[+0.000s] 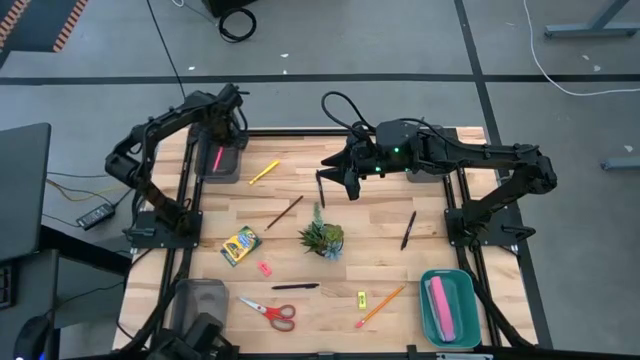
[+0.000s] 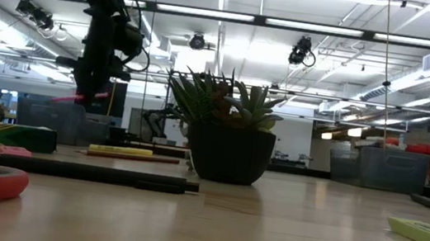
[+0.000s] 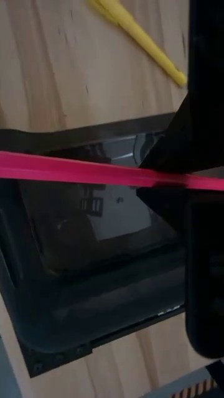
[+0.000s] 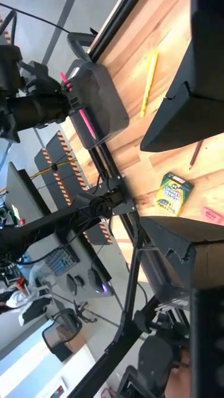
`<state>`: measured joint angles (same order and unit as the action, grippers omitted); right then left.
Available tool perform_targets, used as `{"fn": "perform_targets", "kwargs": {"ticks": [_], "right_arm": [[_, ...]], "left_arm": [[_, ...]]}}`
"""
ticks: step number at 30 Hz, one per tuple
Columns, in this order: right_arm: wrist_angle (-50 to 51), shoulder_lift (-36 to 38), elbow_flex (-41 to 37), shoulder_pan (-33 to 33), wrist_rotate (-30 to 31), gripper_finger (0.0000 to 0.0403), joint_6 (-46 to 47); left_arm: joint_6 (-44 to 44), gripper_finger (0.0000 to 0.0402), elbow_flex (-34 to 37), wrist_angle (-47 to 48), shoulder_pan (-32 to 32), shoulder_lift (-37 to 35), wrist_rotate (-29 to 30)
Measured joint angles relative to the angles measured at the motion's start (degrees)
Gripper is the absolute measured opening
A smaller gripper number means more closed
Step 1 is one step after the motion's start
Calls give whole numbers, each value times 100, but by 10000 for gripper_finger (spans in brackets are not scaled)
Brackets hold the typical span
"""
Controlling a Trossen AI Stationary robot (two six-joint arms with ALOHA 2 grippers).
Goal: Sort crayons/erasers/pens/pencils in bins
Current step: Put the pink pencil into the top left black bin, then put the brown pencil into the top left black bin
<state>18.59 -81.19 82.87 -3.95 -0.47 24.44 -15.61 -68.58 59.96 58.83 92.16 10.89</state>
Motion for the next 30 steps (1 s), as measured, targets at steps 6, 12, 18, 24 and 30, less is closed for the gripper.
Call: {"fn": "perform_targets", "kwargs": {"ticks": [6,12,18,24,30], "right_arm": [[21,0,0,0,0,185,3],[20,2,0,0,20,185,-17],[21,2,0,0,72,185,-27],[46,2,0,0,87,185,-43],[59,2,0,-2,219,185,-217]], "left_arm": [[446,50,0,-16,20,88,24],[481,82,0,-11,28,88,72],[602,139,0,22,30,76,31],[929,194,0,73,-68,-284,-349],[943,223,-88,-145,-459,-938,-1094]]}}
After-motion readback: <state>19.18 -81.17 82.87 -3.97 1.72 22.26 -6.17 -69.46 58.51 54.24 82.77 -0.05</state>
